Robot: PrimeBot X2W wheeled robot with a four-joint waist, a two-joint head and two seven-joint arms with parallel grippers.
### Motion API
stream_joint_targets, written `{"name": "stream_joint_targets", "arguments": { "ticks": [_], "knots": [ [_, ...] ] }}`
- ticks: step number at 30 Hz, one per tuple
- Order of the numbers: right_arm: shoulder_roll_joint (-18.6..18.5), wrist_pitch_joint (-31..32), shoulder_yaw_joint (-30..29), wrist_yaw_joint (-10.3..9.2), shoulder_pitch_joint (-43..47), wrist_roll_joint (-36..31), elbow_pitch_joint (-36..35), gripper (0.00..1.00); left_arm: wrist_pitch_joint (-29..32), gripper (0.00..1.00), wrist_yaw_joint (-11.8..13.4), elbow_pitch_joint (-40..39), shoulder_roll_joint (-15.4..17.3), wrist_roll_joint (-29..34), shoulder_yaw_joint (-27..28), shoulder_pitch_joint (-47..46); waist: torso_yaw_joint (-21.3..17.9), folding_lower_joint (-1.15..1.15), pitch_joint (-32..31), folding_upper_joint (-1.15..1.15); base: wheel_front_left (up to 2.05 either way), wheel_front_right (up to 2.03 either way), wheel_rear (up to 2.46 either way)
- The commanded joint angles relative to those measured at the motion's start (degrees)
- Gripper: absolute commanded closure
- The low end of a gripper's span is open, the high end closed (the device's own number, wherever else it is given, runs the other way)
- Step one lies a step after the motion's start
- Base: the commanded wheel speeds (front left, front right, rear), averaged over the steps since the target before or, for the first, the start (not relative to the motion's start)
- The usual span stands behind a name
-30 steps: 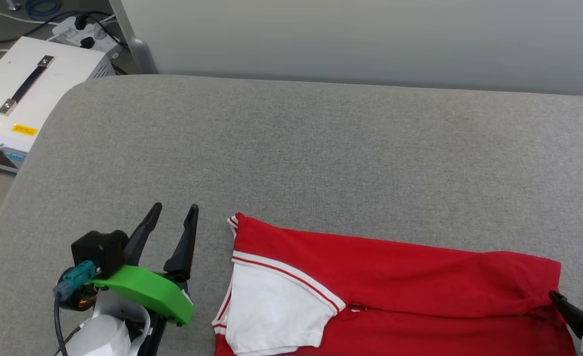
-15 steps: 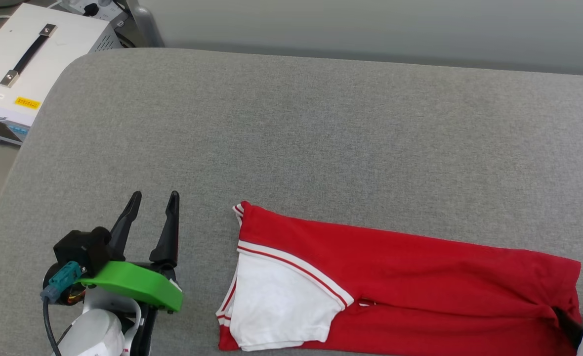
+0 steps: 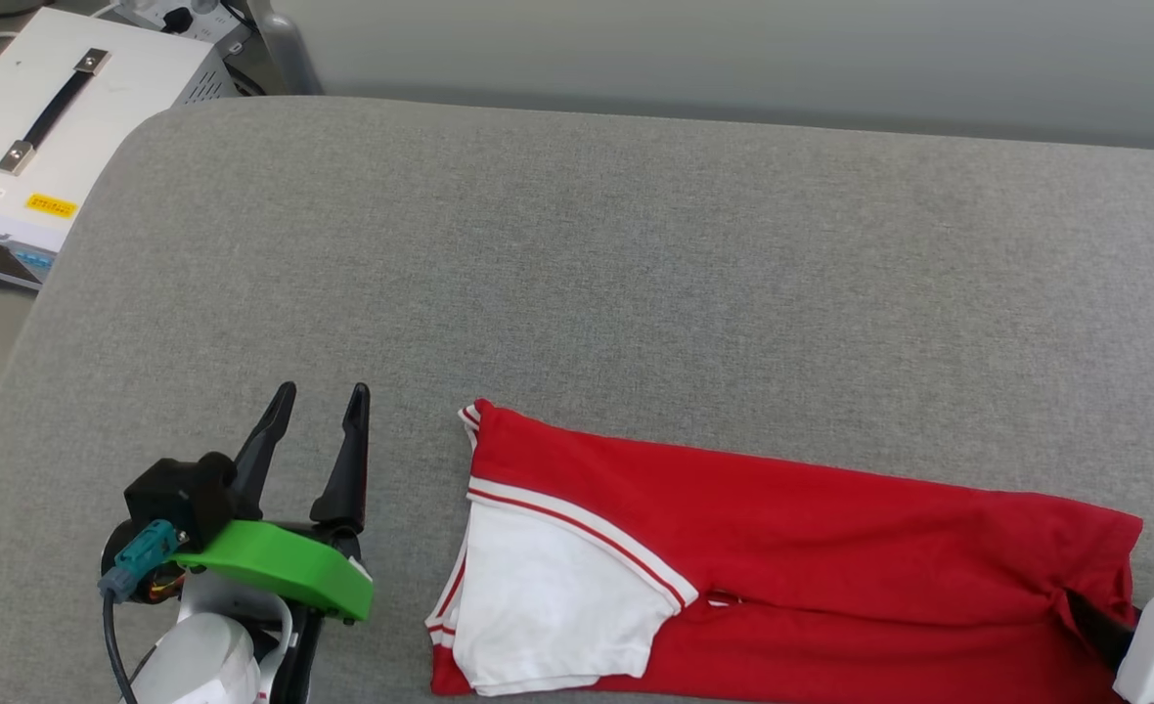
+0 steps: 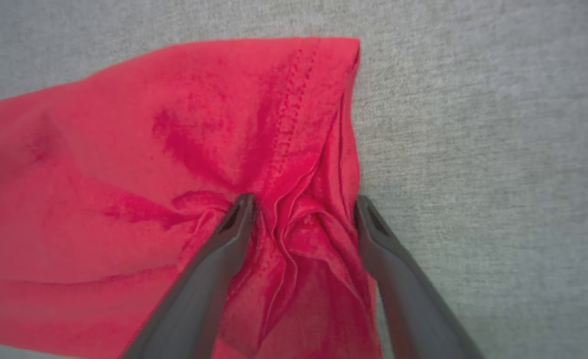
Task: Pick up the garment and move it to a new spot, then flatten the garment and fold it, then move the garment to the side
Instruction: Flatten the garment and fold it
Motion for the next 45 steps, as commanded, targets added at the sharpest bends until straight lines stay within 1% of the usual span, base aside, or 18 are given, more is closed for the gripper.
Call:
{"name": "stream_joint_targets", "arguments": {
  "ticks": [1,2,3,4,5,10,16,21,22,28,32,36,45],
  "knots": [
    [3.0,0.7,3.2,0.5,0.5,1.3,2.0,0.1,-0.3,0.0,-0.4,0.1,-0.5,0.4,0.2,1.0,-0.1,0.0,-0.3,0.0,0.0,0.0,0.0],
    [2.9,0.6,3.5,0.5,0.5,1.7,2.0,0.54,-0.3,0.0,-0.5,0.2,-0.6,0.5,0.3,1.0,-0.1,0.0,-0.4,0.0,0.0,0.0,0.0],
    [2.8,0.3,3.8,0.5,0.5,2.0,2.0,0.67,-0.3,0.0,-0.6,0.3,-0.7,0.6,0.3,1.1,-0.1,0.0,-0.7,0.0,0.0,0.0,0.0],
    [2.7,0.0,4.1,0.5,0.5,2.4,2.0,0.89,-0.3,0.0,-0.8,0.5,-0.8,0.6,0.3,1.1,-0.1,0.0,-0.9,0.0,0.0,0.0,0.0],
    [2.6,-0.4,4.3,0.5,0.4,2.6,1.9,1.0,-0.3,0.0,-0.9,0.7,-0.9,0.6,0.3,1.2,-0.1,0.0,-1.2,0.0,0.0,0.0,0.0],
    [1.8,-3.2,4.7,0.5,0.3,3.1,2.0,1.0,-0.3,0.0,-1.4,1.7,-1.5,0.8,0.2,1.9,-0.3,0.0,-2.6,0.0,0.0,0.0,0.0],
    [0.0,-7.1,3.3,0.5,0.3,2.7,2.4,1.0,-0.3,0.0,-2.0,2.6,-2.0,0.8,-0.1,2.8,-0.5,0.0,-4.6,0.0,0.0,0.0,0.0],
    [-2.2,-9.9,0.7,0.5,0.2,0.9,3.3,1.0,-0.3,0.0,-2.3,3.1,-2.1,0.9,-0.3,3.3,-0.8,0.0,-5.7,0.0,0.0,0.0,0.0],
    [-3.1,-10.7,-0.7,0.5,0.0,0.0,3.6,1.0,-0.3,0.0,-2.3,3.1,-2.3,0.9,-0.3,3.4,-0.9,0.0,-6.0,0.0,0.0,0.0,0.0],
    [-5.9,-12.5,-5.0,0.5,-0.3,-4.0,4.6,1.0,-0.3,0.0,-2.4,3.3,-2.6,0.9,-0.4,3.5,-1.1,0.0,-6.3,0.0,0.0,0.0,0.0],
    [-5.7,-12.0,-5.4,0.5,0.1,-4.2,3.4,1.0,-0.3,0.0,-2.6,3.5,-2.9,1.0,-0.1,3.7,-1.4,0.0,-6.8,0.0,0.0,0.0,0.0],
    [-4.8,-10.9,-4.6,0.5,1.2,-4.1,-0.1,1.0,-0.3,0.0,-2.8,3.8,-3.3,1.1,0.2,4.3,-1.7,0.0,-7.4,0.0,0.0,0.0,0.0],
    [-0.2,-5.4,-0.7,0.5,4.5,-3.3,-11.0,1.0,-0.3,0.0,-3.3,4.3,-4.3,1.3,0.9,4.7,-2.0,0.0,-8.6,0.0,0.0,0.0,0.0]
  ]
}}
